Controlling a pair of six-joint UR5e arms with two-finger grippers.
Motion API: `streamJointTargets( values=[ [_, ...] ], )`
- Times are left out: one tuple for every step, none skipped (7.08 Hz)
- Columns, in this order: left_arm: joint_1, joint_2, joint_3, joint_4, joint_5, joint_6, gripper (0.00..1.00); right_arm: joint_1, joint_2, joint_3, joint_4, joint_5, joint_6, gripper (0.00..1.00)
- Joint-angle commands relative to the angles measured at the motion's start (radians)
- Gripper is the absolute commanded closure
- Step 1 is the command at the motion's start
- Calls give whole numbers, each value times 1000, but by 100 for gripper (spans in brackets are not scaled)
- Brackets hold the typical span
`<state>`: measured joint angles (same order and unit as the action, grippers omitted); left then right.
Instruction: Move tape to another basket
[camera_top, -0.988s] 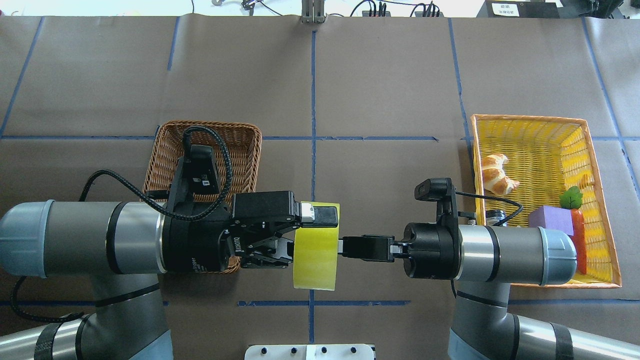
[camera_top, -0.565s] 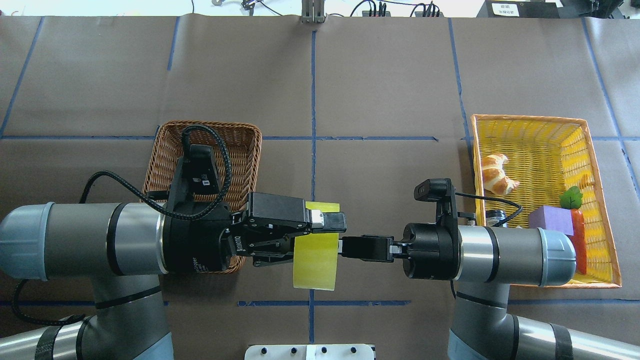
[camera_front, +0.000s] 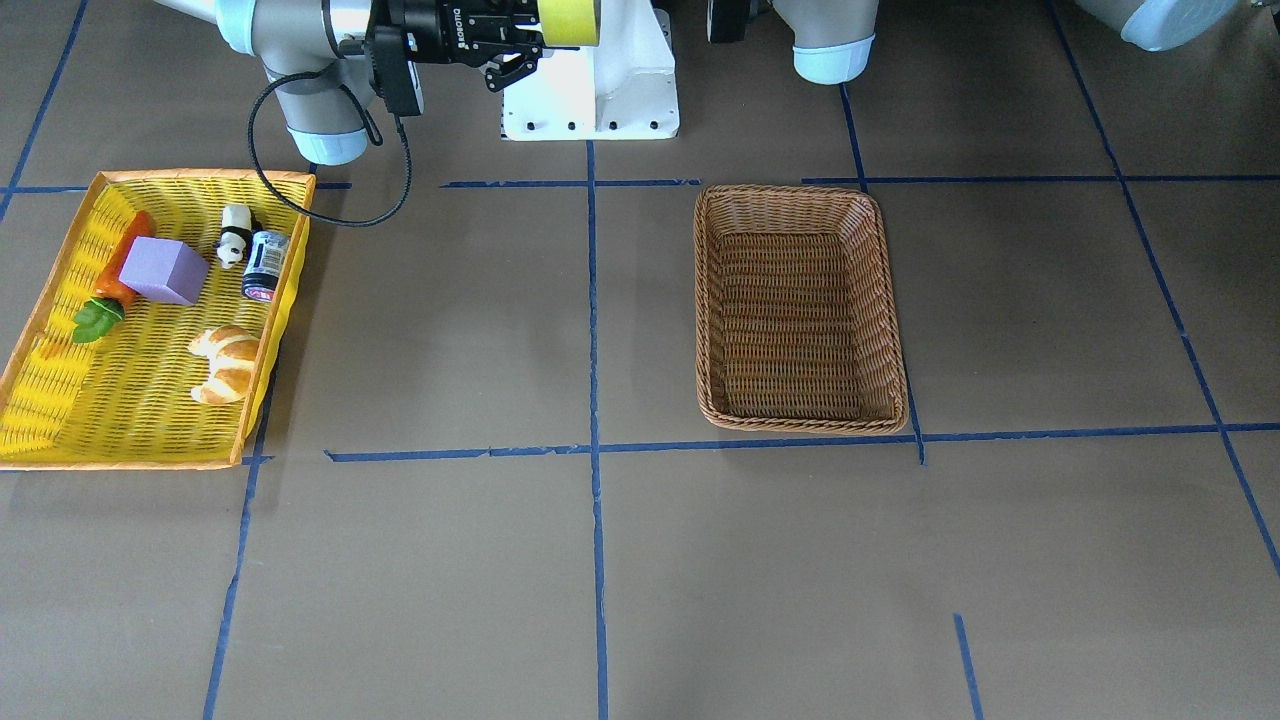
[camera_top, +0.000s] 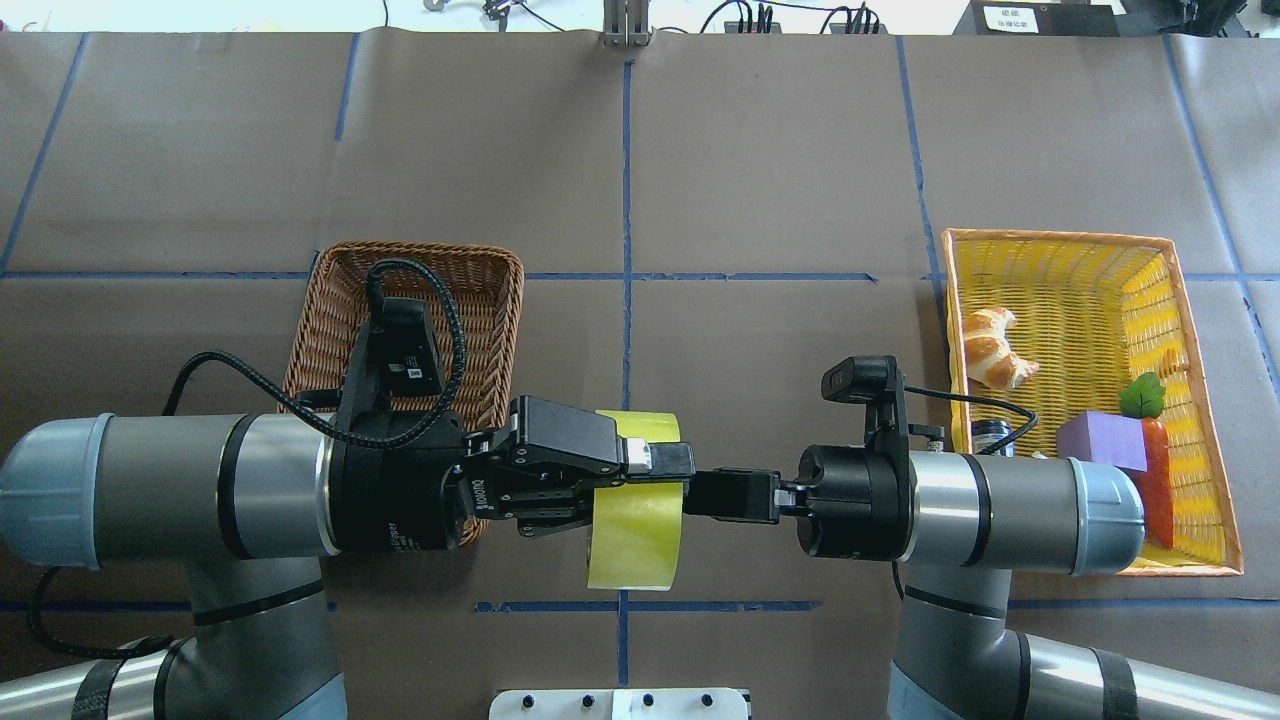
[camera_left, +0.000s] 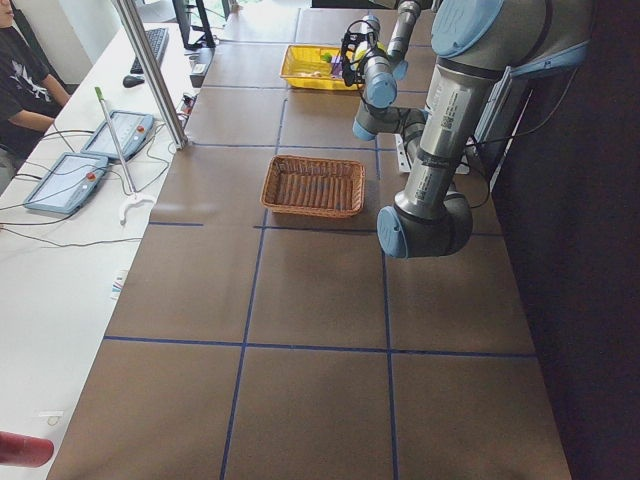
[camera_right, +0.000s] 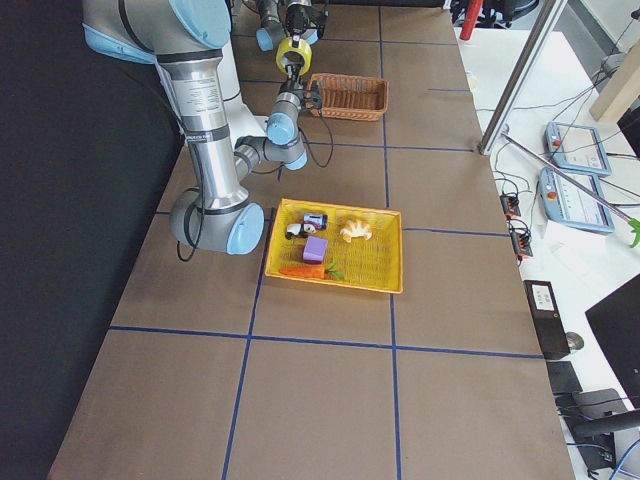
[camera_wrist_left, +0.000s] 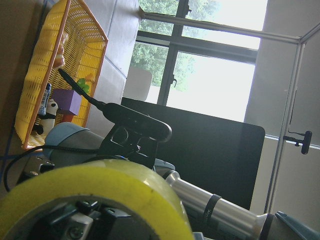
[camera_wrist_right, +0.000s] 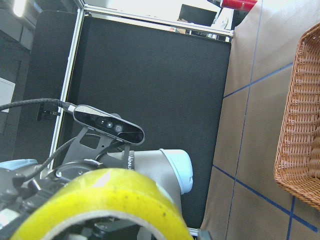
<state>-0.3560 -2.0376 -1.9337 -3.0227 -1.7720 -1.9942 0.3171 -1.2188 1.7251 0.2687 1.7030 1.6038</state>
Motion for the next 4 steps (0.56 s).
streamJointTargets(
  values=[
    [0,5,-1,1,0,3,100,-4,8,1,1,-17,-1,0],
    [0,5,-4,1,0,3,100,-4,8,2,0,-17,-1,0],
    [-1,7,-13,1,0,3,100,-3,7,2,1,-14,-2,0],
    [-3,7,-16,1,0,3,100,0,4,2,1,-10,-2,0]
  ],
)
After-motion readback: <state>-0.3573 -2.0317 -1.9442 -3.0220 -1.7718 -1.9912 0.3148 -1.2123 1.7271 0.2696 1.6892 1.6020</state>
